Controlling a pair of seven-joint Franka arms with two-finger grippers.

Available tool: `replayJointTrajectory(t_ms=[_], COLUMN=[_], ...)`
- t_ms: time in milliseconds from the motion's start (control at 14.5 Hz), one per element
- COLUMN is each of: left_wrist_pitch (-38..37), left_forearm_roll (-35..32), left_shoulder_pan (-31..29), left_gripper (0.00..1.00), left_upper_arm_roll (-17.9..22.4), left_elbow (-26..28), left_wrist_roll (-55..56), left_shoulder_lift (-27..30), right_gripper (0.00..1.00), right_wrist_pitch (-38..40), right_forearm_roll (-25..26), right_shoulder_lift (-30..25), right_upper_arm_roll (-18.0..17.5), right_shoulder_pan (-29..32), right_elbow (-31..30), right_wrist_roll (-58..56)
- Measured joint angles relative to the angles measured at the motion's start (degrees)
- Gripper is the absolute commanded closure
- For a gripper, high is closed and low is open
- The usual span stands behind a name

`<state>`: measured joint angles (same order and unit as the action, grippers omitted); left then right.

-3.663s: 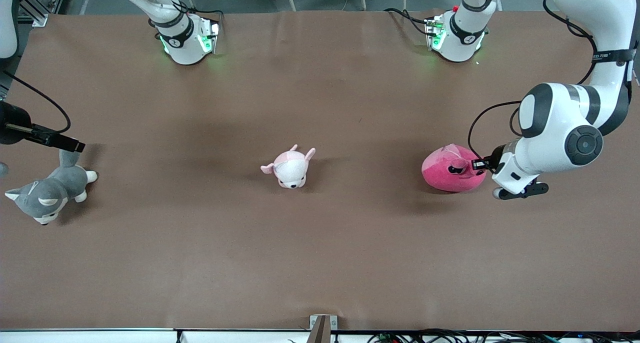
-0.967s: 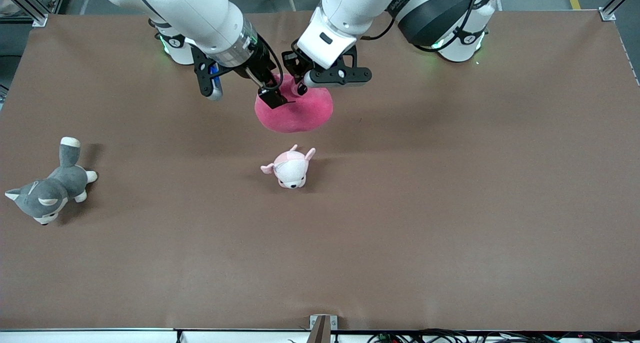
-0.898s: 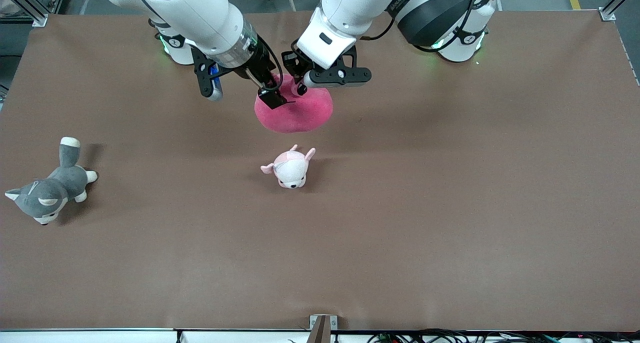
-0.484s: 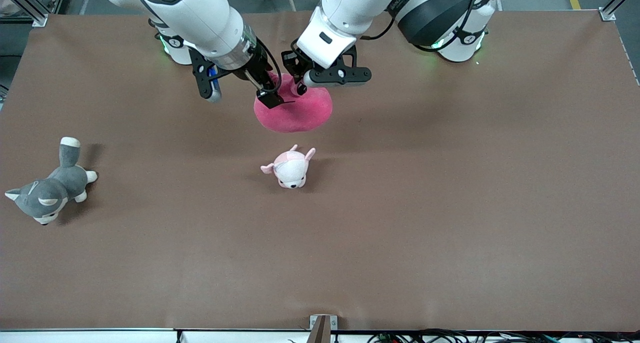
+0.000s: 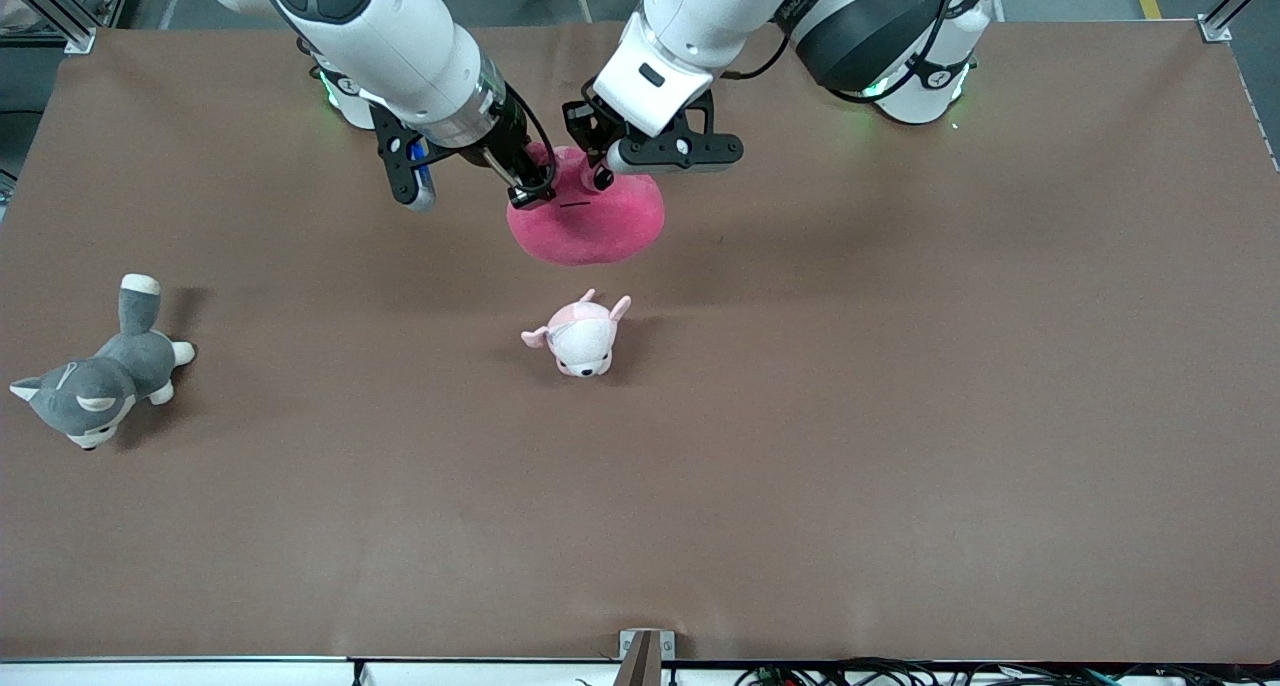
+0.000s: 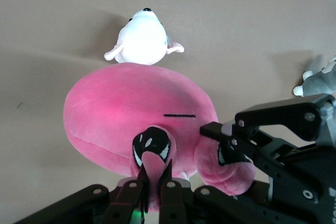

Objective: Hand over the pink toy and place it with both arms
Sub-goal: 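Open the left gripper while the right gripper pulls the pink toy away, then lower the pink toy with the right gripper while the left gripper retracts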

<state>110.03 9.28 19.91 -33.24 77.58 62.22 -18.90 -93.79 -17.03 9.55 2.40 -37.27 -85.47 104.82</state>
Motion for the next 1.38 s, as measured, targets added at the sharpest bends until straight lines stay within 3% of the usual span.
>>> replayJointTrajectory(t_ms=[346, 415, 553, 691, 967, 1382], left_wrist_pitch=[0.00, 0.00, 0.01, 0.02, -0.21, -12.59], left_forearm_roll=[0.00, 0.00, 0.00, 0.00, -0.87, -8.16], left_shoulder_pan=[0.01, 0.02, 0.03, 0.04, -0.13, -5.85], left_gripper=[0.99, 0.84, 0.24, 0.00, 0.00, 0.00], left_upper_arm_roll=[0.00, 0.00, 0.00, 0.00, 0.10, 0.37], left_elbow=[-0.02, -0.02, -0.05, -0.26, -1.20, -2.54], left_wrist_roll=[0.00, 0.00, 0.00, 0.00, 0.00, -6.21], left_shoulder_lift=[-0.01, -0.01, -0.02, -0.02, 0.41, 5.85], right_gripper=[1.00, 1.00, 1.00, 1.00, 1.00, 0.99], right_wrist_pitch=[-0.25, -0.25, -0.24, 0.02, 2.98, -2.69], right_forearm_roll=[0.00, 0.00, 0.00, 0.00, 0.10, 0.22], right_shoulder_lift=[-0.17, -0.28, -0.57, -0.94, -1.38, -0.96], right_upper_arm_roll=[0.15, 0.28, 0.52, 0.63, 0.99, 1.61], right_shoulder_pan=[0.00, 0.07, 0.86, 2.59, 9.64, 27.87], right_elbow=[0.06, 0.07, 0.09, 0.09, -1.80, -16.04], right_wrist_roll=[-0.89, -1.57, -3.21, -5.76, -16.35, -43.43])
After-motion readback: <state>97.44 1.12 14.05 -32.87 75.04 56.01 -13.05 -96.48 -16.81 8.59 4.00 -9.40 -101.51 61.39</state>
